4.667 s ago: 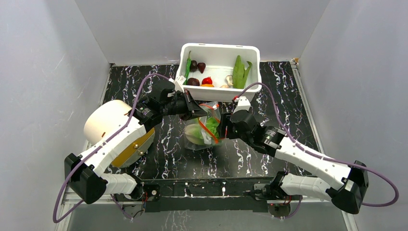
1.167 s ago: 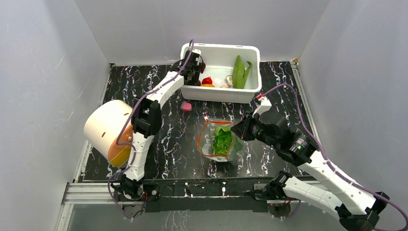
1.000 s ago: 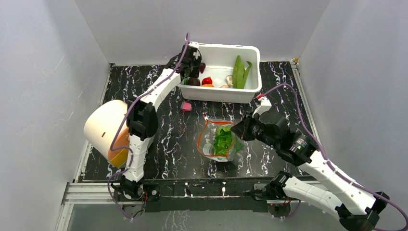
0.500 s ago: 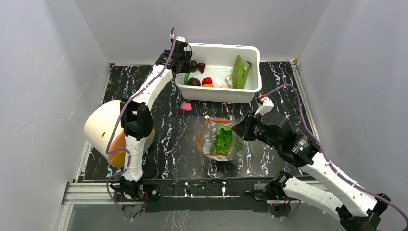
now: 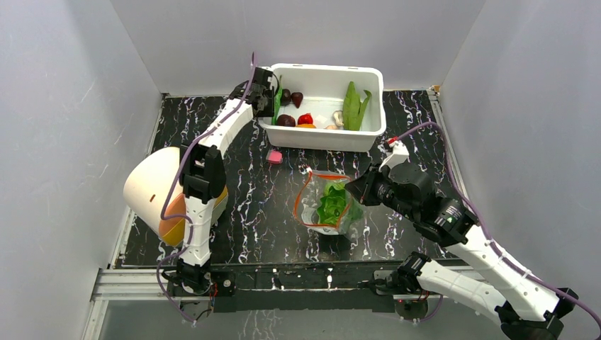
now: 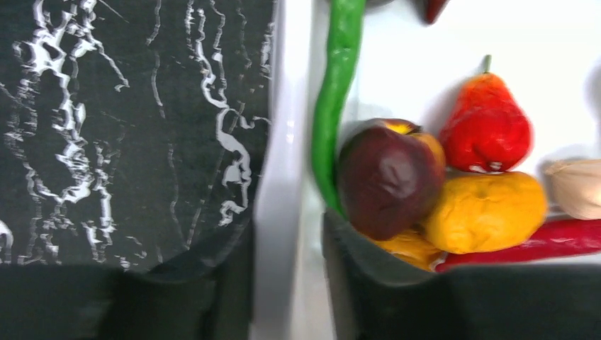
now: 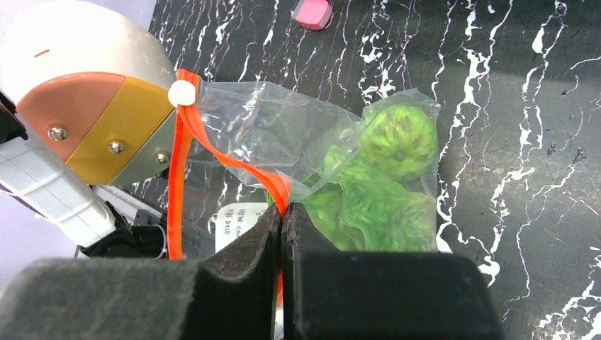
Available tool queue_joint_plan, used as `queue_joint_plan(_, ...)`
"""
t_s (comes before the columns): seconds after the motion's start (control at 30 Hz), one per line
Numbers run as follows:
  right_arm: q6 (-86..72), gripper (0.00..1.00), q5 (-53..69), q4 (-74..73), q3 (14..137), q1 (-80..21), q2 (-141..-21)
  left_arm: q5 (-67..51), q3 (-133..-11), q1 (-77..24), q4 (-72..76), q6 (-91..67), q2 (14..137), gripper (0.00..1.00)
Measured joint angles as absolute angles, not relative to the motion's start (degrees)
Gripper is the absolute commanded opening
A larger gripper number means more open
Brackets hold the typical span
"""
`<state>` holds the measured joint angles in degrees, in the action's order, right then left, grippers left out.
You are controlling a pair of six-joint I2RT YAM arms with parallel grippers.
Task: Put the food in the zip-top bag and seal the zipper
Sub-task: Move the bin to the center of the board, then pick up the fake vegetable from the bin.
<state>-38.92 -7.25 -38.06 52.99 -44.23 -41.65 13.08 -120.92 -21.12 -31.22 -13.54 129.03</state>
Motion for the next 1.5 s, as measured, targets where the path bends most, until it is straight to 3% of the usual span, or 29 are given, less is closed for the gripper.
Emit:
queue_joint_plan(0.1,-38.83,0.0,-8.03,-39.94,54.98,-44.23,-41.65,11.55,-119.35,-21.06,-30.22,-13.13,128.95,0.08)
queue_joint_plan(0.2,-38.57,0.0,-9.15,-41.93,57.56,-44.23,-41.3,8.43,-116.01,-20.88,-26.72,-12.88,127.5,0.0)
queue_joint_plan(0.47,-38.54,0.0,-11.7,-48.58,58.74,-44.23,-35.66,6.26,-108.07,-24.58,-16.4,-7.49,124.16,0.0)
queue_joint_plan(0.93,-38.89,0.0,-13.63,-59.88,66.39,-44.23,-32.23,-1.83,-106.72,-32.47,-14.46,-1.17,123.85,0.0)
queue_joint_plan(0.97,-38.94,0.0,-13.58,-59.88,66.94,-44.23,-32.23,-2.42,-106.06,-32.34,-13.82,-0.91,123.52,0.08)
queue_joint_plan(1.03,-39.16,0.0,-13.54,-60.01,68.62,-44.23,-32.36,-2.74,-105.03,-32.14,-13.45,-0.56,122.89,0.37)
queue_joint_plan(1.1,-39.46,0.0,-13.54,-60.01,71.07,-44.23,-32.56,-2.63,-104.88,-31.99,-14.26,0.05,122.41,0.49)
queue_joint_plan(1.33,-40.42,0.0,-14.17,-59.44,79.29,-44.23,-33.1,-0.69,-105.03,-31.9,-15.7,-2.76,119.24,0.56)
queue_joint_plan(1.5,-40.62,0.0,-15.66,-59.44,83.18,-44.23,-33.65,-0.21,-108.68,-31.97,-16.36,-7.7,116.77,0.52)
